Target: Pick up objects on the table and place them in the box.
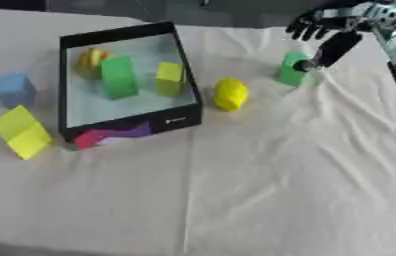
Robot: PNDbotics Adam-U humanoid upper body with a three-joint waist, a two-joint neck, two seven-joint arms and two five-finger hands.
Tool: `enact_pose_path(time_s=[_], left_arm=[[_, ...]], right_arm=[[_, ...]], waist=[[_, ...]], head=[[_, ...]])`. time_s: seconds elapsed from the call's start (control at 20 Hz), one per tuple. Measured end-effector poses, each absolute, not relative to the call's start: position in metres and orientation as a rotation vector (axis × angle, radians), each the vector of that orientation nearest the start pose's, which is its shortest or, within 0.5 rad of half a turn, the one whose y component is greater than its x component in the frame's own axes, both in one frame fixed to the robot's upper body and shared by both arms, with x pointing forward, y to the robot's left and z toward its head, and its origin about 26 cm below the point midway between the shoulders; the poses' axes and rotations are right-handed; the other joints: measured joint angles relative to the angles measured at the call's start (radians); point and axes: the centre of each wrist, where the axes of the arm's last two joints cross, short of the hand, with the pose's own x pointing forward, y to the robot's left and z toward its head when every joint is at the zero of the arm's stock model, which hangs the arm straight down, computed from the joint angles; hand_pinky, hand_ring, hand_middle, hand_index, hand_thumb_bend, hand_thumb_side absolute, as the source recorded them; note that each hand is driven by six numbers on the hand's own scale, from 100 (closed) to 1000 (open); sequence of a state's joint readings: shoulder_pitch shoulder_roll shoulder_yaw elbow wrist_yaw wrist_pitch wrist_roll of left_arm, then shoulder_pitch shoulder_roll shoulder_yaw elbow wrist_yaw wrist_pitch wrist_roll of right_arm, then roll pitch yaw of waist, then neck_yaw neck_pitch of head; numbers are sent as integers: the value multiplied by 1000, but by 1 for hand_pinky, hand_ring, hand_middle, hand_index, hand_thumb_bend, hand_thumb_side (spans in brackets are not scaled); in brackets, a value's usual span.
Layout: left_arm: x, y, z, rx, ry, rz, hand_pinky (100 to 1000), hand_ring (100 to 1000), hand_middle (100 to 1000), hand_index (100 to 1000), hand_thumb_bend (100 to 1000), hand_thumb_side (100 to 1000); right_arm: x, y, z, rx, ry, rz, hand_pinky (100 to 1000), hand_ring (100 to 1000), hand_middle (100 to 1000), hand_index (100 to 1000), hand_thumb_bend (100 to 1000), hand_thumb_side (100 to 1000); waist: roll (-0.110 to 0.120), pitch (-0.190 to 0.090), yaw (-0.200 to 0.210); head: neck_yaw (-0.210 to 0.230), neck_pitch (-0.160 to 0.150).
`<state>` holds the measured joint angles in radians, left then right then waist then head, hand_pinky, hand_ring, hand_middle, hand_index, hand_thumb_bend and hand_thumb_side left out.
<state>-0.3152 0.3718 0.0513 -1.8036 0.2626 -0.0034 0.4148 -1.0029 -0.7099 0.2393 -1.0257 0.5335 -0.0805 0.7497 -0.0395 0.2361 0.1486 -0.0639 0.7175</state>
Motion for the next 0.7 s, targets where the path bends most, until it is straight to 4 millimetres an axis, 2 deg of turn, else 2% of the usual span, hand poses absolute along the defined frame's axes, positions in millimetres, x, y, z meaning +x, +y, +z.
enact_pose_path(time_s=[0.7], left_arm=[[330, 292, 174, 228, -2122, 242, 738, 783, 757, 801, 125, 789]], right_arm=[[463, -350, 272, -790, -1183, 1449, 884, 886, 847, 923, 439, 234]], waist=[[0, 37, 13]], head=[[-6, -26]])
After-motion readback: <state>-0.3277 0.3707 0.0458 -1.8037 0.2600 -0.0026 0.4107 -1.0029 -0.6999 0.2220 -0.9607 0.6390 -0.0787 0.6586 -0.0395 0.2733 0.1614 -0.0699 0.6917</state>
